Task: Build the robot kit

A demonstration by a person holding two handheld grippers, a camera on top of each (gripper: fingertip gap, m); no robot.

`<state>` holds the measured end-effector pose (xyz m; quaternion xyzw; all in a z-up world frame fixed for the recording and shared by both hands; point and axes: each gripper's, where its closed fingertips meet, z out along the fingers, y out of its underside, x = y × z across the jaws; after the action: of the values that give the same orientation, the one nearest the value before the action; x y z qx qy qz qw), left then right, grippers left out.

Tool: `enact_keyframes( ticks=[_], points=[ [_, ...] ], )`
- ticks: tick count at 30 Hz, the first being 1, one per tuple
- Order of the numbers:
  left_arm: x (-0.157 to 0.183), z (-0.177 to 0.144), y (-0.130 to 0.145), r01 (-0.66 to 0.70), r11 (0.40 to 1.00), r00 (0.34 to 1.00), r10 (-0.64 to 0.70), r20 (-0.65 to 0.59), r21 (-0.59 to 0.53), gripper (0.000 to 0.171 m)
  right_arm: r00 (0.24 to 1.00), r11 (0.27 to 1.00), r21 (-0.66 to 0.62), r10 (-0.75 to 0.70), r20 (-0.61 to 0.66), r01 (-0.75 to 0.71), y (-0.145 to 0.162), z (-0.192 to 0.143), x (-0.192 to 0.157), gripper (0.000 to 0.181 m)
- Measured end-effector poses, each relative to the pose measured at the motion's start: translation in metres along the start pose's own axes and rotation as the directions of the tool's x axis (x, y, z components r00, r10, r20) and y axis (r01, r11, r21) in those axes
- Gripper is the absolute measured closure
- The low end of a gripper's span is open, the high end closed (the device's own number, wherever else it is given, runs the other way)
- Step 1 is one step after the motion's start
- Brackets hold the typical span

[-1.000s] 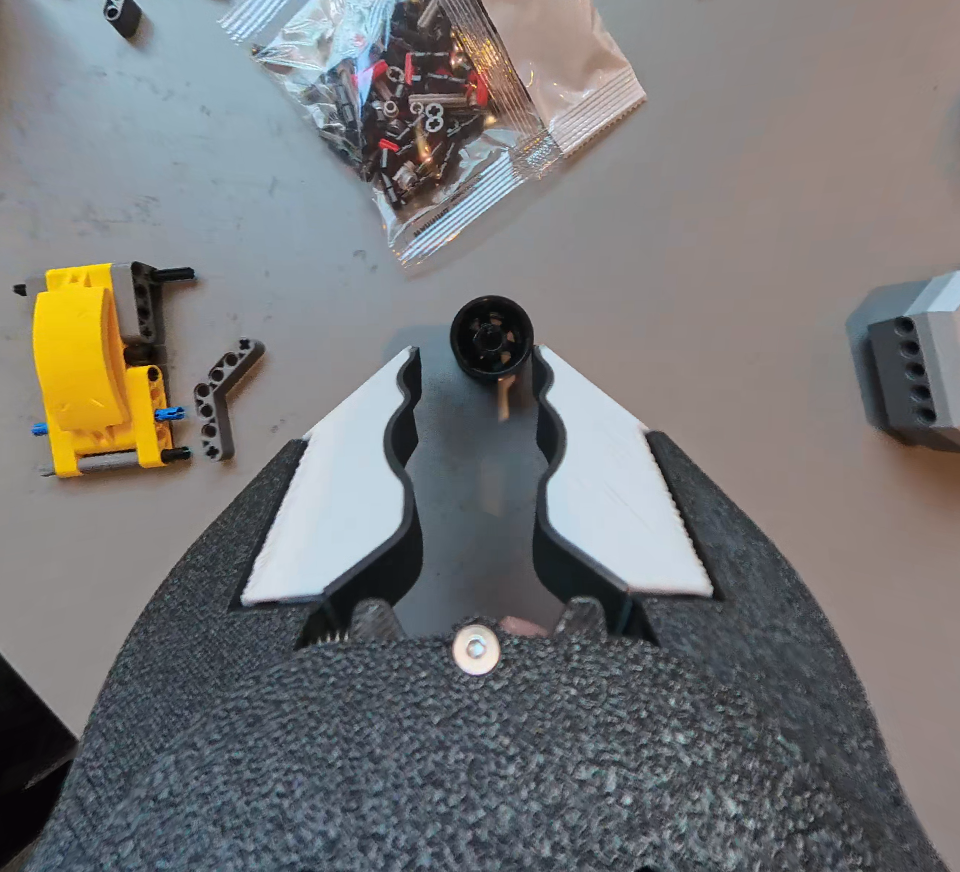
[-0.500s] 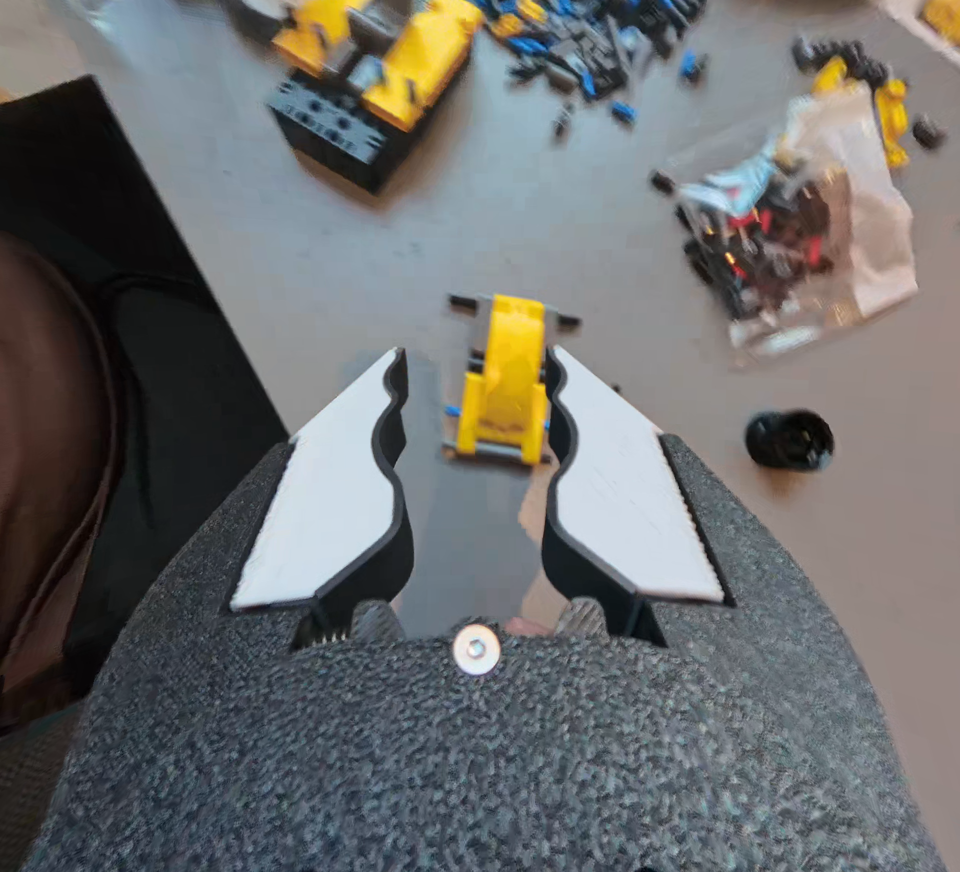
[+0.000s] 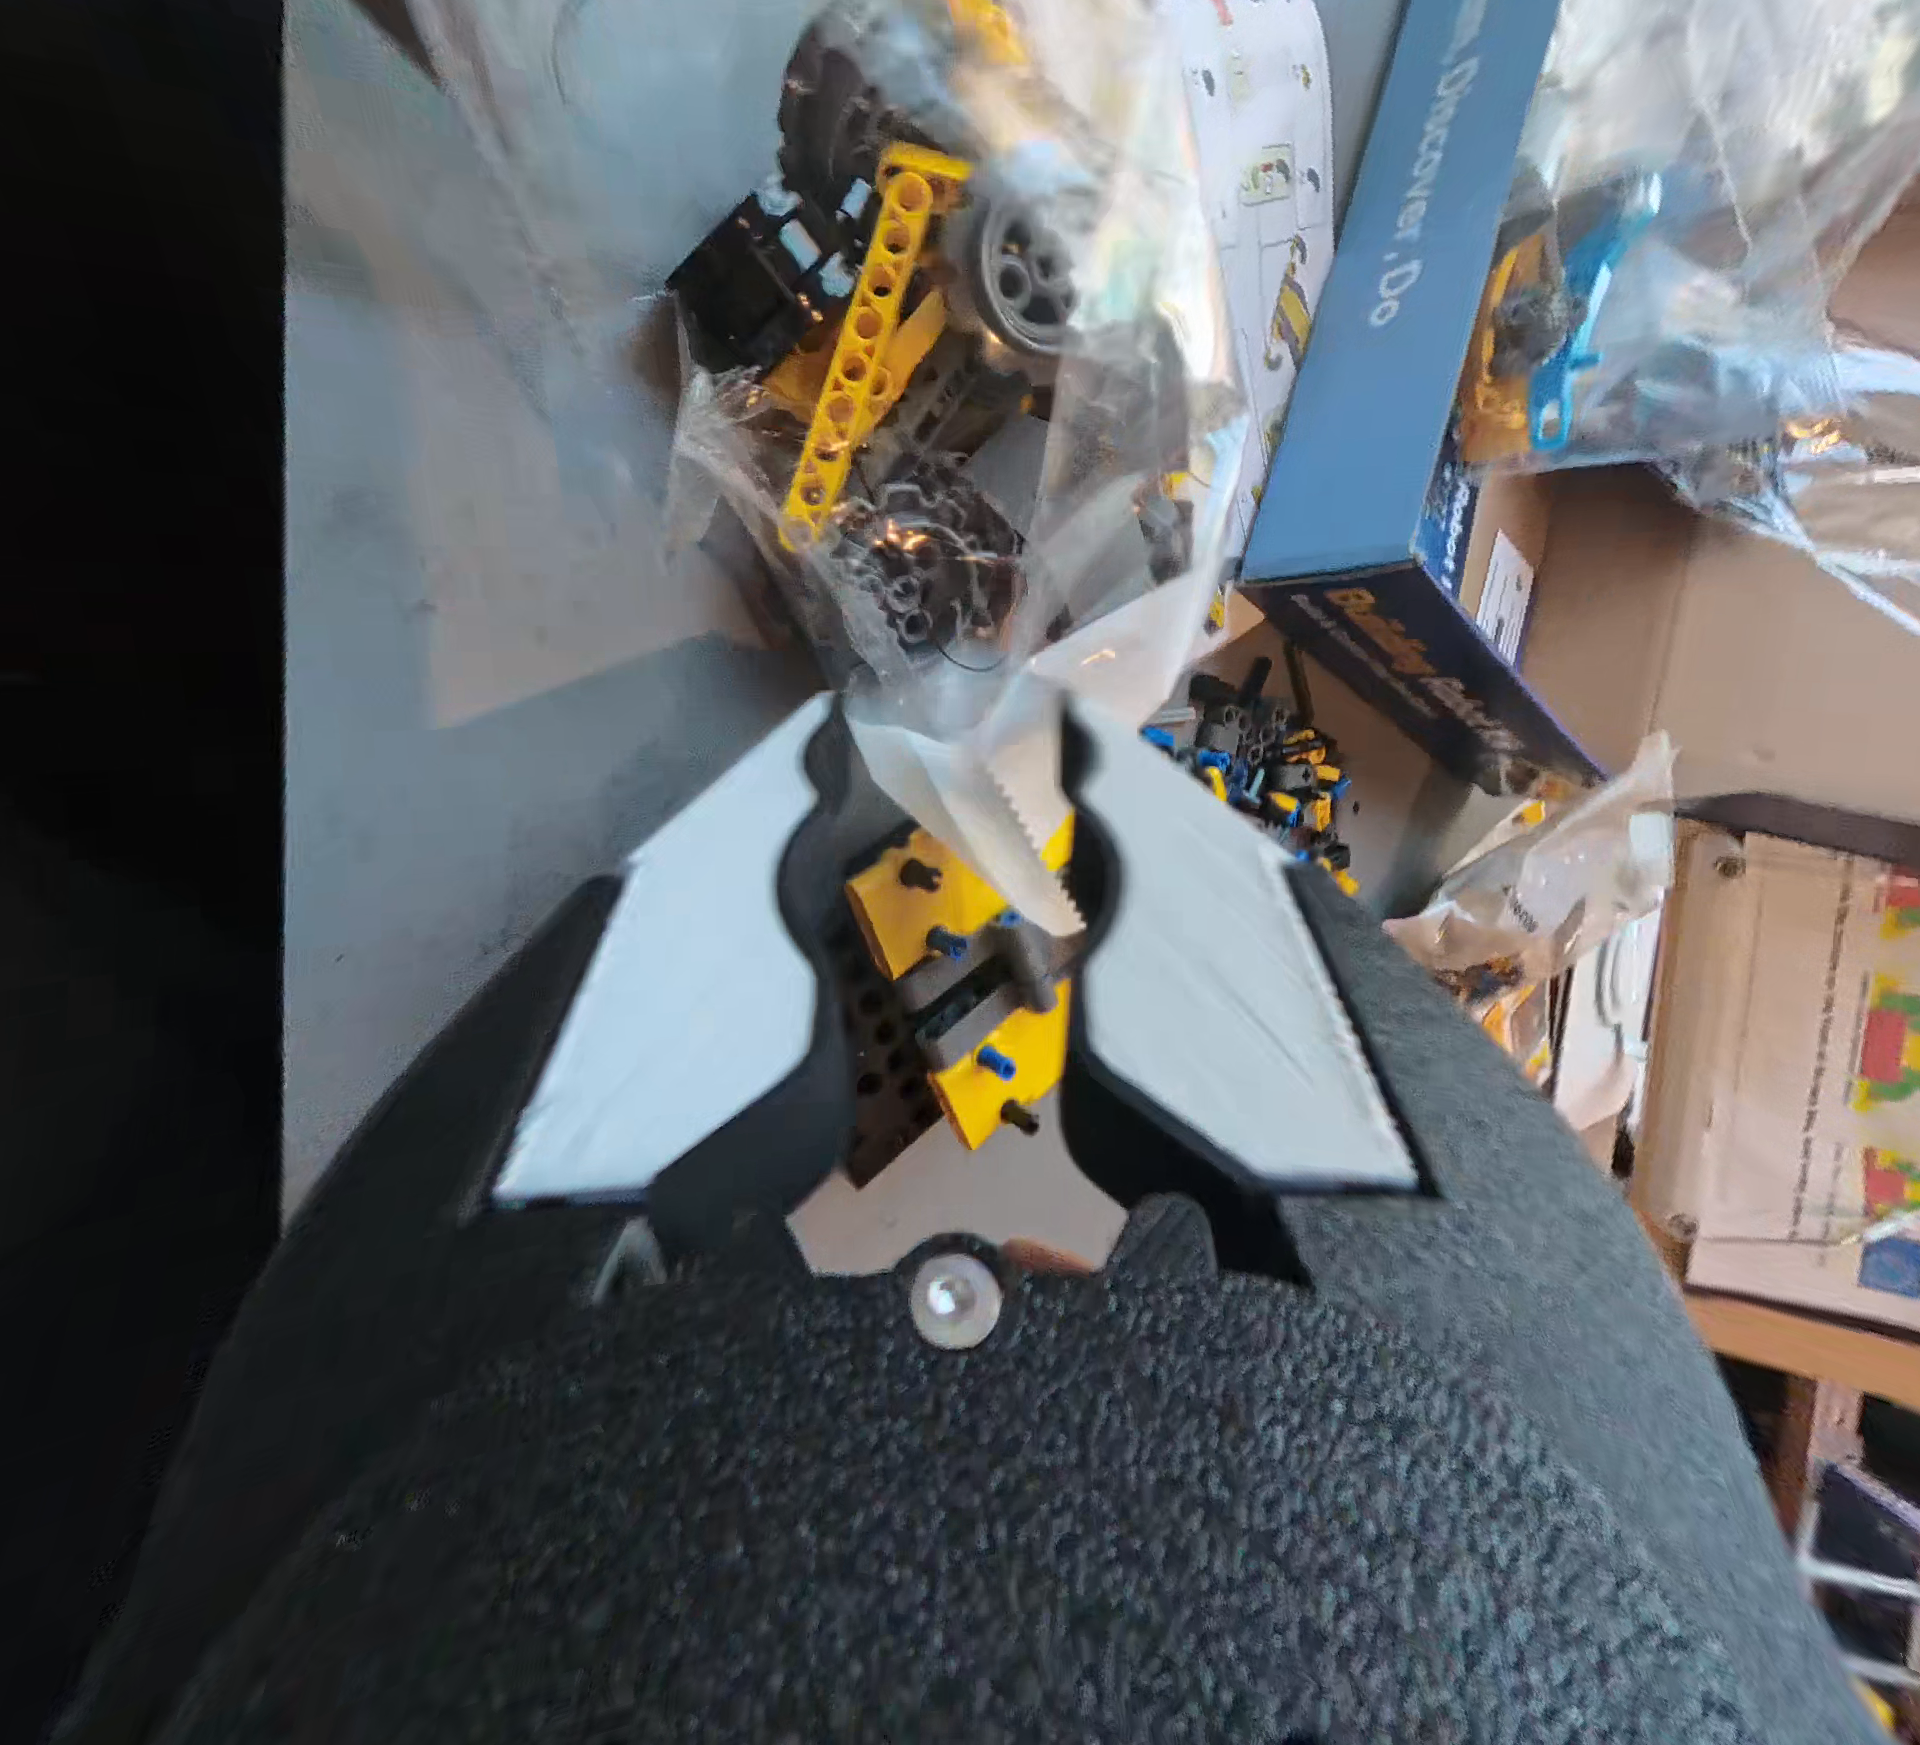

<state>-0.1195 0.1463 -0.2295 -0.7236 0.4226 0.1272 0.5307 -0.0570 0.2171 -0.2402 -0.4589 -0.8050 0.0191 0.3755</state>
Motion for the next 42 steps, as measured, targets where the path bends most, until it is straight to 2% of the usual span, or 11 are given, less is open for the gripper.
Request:
enact_keyframes(
  ticks=[1,8,16,24,29,33,37,42],
  points=[
    [-0.001,0.002,0.0,0.018,1.0,1.0,-0.018,0.001,0.007,0.117,1.0,1.0,0.005,-0.022,0.004,0.022,-0.004,0.002,-0.001,0.158],
    [-0.028,0.003,0.005,0.16,0.987,0.987,-0.16,0.027,0.004,0.151,0.986,0.986,0.078,0.138,0.098,-0.146,-0.027,0.0,0.015,0.171],
    [-0.07,-0.001,-0.002,0.391,0.921,0.92,-0.391,-0.021,-0.008,0.158,0.904,0.913,0.118,0.358,0.235,-0.392,-0.05,-0.002,0.048,0.181],
    [-0.111,-0.023,-0.025,0.485,0.874,0.871,-0.485,-0.074,-0.018,0.162,0.833,0.836,0.183,0.442,0.333,-0.517,-0.073,-0.034,0.068,0.181],
    [-0.133,-0.035,-0.063,0.447,0.894,0.89,-0.445,-0.103,-0.001,0.163,0.824,0.807,0.232,0.459,0.333,-0.543,-0.08,-0.072,0.083,0.181],
    [-0.14,-0.031,-0.1,0.393,0.92,0.913,-0.388,-0.126,0.011,0.167,0.819,0.786,0.255,0.489,0.301,-0.563,-0.068,-0.103,0.096,0.181],
    [-0.139,-0.007,-0.15,0.316,0.948,0.934,-0.307,-0.185,0.023,0.167,0.806,0.768,0.247,0.549,0.222,-0.591,-0.031,-0.139,0.11,0.181],
    [-0.12,0.056,-0.234,0.233,0.965,0.93,-0.186,-0.316,0.118,0.168,0.768,0.749,0.205,0.639,0.027,-0.63,0.048,-0.197,0.122,0.181]
  ],
)
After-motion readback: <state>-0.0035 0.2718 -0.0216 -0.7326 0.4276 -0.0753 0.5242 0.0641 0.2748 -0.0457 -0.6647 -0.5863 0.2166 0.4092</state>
